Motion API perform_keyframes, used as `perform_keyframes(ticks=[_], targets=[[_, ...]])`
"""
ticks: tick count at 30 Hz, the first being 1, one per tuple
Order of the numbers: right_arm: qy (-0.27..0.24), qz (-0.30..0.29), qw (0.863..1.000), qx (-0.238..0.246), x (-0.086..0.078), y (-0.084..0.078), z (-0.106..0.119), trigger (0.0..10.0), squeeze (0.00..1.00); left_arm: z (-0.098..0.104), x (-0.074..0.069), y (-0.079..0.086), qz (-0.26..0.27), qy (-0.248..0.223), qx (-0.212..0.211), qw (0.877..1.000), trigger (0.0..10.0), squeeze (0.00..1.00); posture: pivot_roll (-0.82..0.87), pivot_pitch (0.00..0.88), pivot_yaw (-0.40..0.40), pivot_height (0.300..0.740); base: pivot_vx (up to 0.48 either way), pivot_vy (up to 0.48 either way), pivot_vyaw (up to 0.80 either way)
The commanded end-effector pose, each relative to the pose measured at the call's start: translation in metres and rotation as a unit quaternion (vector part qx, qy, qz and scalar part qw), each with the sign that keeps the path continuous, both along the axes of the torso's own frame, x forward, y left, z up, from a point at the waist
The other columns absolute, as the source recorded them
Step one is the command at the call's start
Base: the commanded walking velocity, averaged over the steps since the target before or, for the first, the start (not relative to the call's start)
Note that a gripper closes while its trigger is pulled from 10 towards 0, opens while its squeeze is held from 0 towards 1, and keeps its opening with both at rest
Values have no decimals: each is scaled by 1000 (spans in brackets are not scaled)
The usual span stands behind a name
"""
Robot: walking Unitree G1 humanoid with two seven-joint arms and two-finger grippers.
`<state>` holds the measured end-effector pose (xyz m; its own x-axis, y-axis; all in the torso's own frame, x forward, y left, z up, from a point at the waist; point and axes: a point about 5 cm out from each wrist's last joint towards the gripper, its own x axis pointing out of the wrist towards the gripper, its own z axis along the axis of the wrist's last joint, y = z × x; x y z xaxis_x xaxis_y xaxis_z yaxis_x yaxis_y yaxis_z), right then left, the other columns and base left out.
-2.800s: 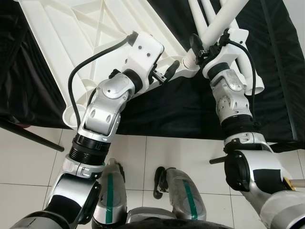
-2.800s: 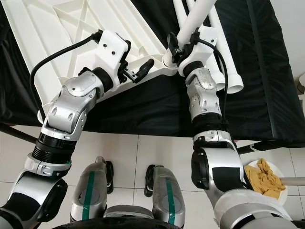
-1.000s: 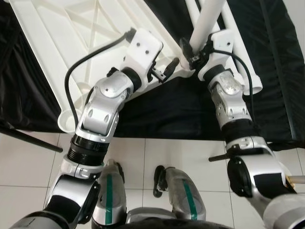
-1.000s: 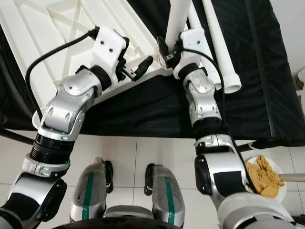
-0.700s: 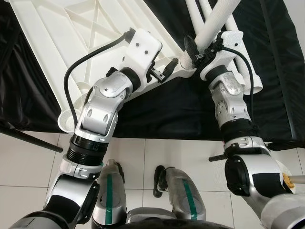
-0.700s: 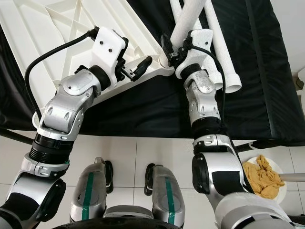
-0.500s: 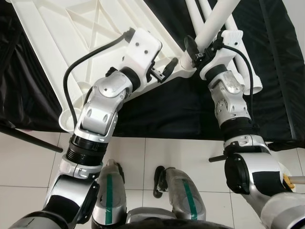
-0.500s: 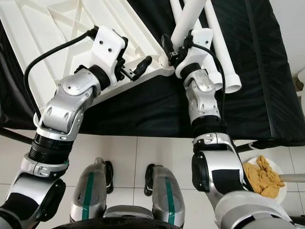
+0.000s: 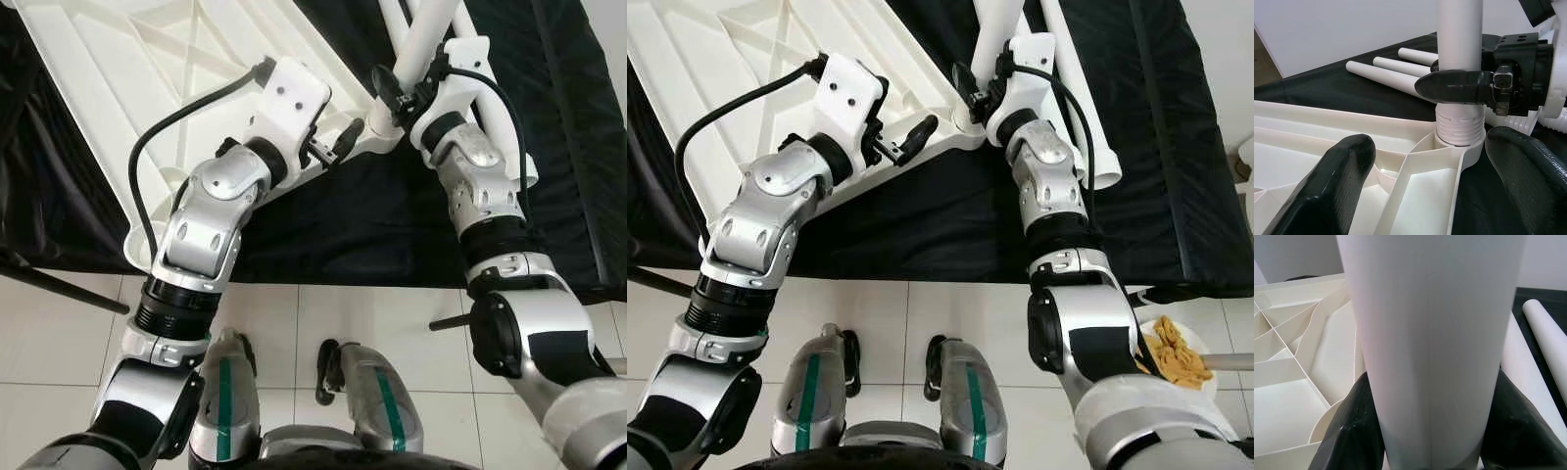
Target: Building children table
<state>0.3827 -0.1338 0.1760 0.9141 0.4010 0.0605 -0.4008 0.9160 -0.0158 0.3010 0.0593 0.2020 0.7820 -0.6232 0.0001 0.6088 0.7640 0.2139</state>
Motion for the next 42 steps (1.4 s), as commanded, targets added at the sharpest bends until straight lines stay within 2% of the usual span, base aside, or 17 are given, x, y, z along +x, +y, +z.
perform_keyframes(ticks=[1, 5, 11, 20, 28, 31, 42], targets=[[87, 5, 996, -12, -3, 1, -30, 10000, 0, 3, 0, 1, 18, -7, -3, 1000, 10000, 0, 111, 97, -35, 740, 0, 0, 0], [115, 4, 993, 10, 0, -1, -30, 10000, 0, 3, 0, 1, 19, -7, -2, 1000, 10000, 0, 110, 98, -37, 740, 0, 0, 0], [131, -4, 991, 15, 4, -6, -27, 10000, 0, 4, 1, 1, 21, -8, -4, 1000, 10000, 0, 111, 94, -41, 740, 0, 0, 0], [108, 6, 994, -24, 3, -1, -26, 10000, 0, 4, 1, 0, 22, -10, -5, 1000, 10000, 0, 110, 90, -47, 740, 0, 0, 0], [94, 15, 995, -20, -12, 2, -42, 10000, 0, 4, 0, 0, 25, -12, -6, 1000, 10000, 0, 111, 87, -53, 740, 0, 0, 0], [94, 6, 996, 2, -23, 0, -58, 10000, 0, 3, 0, 0, 24, -12, -5, 1000, 10000, 0, 108, 85, -52, 740, 0, 0, 0], [72, -11, 997, 6, -37, -3, -69, 10000, 0, 3, -1, -1, 21, -12, -4, 1000, 10000, 0, 102, 84, -47, 740, 0, 0, 0]])
